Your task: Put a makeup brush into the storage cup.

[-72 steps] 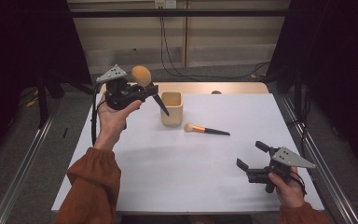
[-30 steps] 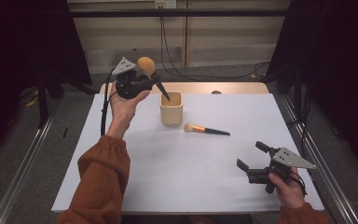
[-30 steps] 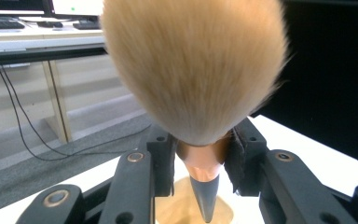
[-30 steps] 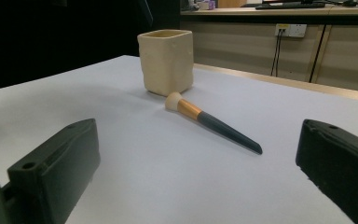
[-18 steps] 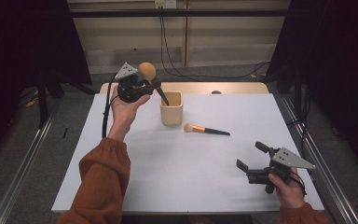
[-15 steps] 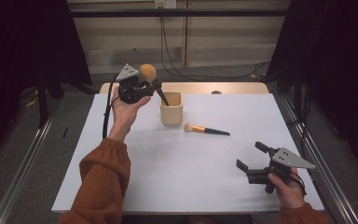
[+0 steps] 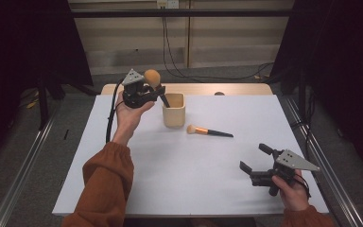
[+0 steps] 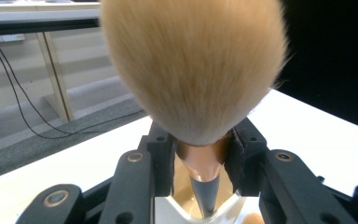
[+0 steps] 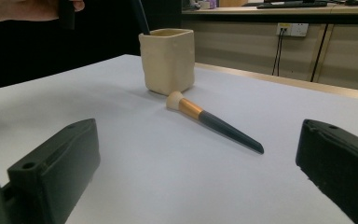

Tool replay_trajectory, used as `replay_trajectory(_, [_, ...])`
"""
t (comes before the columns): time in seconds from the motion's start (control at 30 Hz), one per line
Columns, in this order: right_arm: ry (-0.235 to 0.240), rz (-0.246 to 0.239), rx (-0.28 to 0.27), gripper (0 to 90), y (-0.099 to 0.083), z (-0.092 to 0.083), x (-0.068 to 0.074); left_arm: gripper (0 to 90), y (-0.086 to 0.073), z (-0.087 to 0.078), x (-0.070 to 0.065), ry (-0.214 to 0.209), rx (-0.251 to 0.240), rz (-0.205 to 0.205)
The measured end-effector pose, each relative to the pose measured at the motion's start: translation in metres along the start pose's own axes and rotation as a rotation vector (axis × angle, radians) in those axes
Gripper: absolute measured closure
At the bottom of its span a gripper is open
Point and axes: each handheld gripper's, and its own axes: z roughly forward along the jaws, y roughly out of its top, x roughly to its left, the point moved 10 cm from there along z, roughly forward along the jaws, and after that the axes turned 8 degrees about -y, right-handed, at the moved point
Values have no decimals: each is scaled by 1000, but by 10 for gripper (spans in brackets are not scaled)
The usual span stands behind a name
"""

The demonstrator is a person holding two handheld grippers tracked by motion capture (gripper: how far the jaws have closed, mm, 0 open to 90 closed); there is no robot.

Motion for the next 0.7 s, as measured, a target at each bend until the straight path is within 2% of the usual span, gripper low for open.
replay_trajectory(0.27, [0,-4,2,0,-1,0,0,663,-11,3,1,1,12,-9])
replay_trajectory(0.7, [2,-7,2,0,-1,0,1,663,-20,13,-1,-6,30,7])
